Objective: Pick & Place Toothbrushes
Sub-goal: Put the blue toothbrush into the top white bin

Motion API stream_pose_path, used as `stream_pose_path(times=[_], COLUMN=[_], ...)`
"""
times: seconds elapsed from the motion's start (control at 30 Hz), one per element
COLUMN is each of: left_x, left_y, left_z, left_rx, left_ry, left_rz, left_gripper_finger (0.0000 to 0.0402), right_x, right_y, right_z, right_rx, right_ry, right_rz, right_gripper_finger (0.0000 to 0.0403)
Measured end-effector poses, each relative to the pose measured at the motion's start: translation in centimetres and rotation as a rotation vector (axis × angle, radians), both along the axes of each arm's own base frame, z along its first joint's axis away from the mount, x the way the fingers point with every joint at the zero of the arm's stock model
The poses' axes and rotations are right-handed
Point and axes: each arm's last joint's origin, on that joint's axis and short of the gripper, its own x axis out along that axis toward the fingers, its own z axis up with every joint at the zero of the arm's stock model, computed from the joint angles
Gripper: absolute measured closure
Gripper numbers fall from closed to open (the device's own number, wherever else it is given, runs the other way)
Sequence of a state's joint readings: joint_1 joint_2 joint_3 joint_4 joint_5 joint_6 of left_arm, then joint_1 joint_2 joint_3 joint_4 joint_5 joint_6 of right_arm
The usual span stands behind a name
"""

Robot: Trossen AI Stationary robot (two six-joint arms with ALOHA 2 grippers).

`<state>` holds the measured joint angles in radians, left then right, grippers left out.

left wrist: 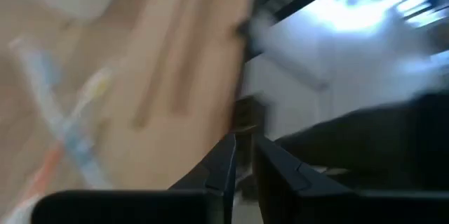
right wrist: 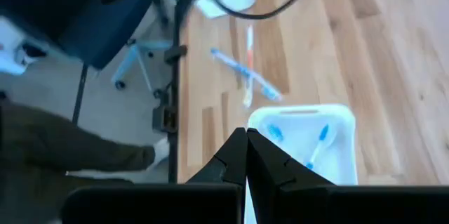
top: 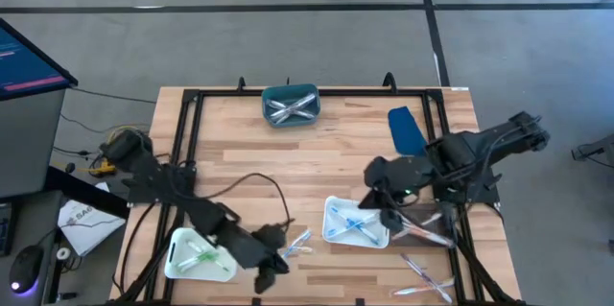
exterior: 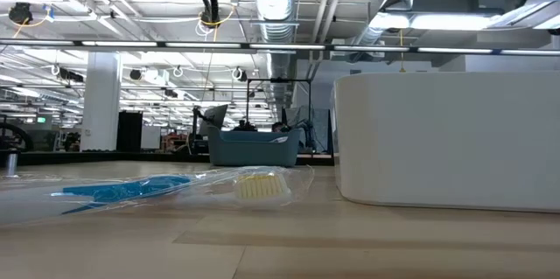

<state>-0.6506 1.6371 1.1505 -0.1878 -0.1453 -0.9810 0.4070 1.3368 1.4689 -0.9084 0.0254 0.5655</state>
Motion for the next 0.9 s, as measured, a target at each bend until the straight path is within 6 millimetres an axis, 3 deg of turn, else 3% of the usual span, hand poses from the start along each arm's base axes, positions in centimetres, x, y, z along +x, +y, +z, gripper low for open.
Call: stream_pose_path(times=[0.2, 0.37, 0.6, 0.7, 0.9], left_x=[2.1, 4.2, 5.6, 5.8, 5.5], left_y=[-0.6, -1.2, -0.7, -0.8, -0.8], left_z=[-1.2, -1.5, -5.0, -6.3, -6.9], left_rx=[0.154, 0.123, -0.004, -0.024, -0.004], left_ry=[0.388, 0.434, 0.616, 0.67, 0.711], left_rz=[0.041, 0.123, 0.322, 0.354, 0.385], left_gripper_finger=[0.039, 0.04, 0.04, 0.04, 0.04], right_x=[-2.0, -2.6, -3.0, -3.2, -3.3], right_y=[1.1, 1.6, 1.5, 1.5, 1.4], right_z=[0.3, 0.3, -0.1, -0.2, -0.4], right_rx=[-0.052, -0.113, -0.136, -0.147, -0.158], right_ry=[0.018, 0.001, 0.051, 0.072, 0.096], right_rz=[0.067, 0.123, 0.129, 0.133, 0.133], right_gripper_finger=[0.0403, 0.0403, 0.0403, 0.0403, 0.0403])
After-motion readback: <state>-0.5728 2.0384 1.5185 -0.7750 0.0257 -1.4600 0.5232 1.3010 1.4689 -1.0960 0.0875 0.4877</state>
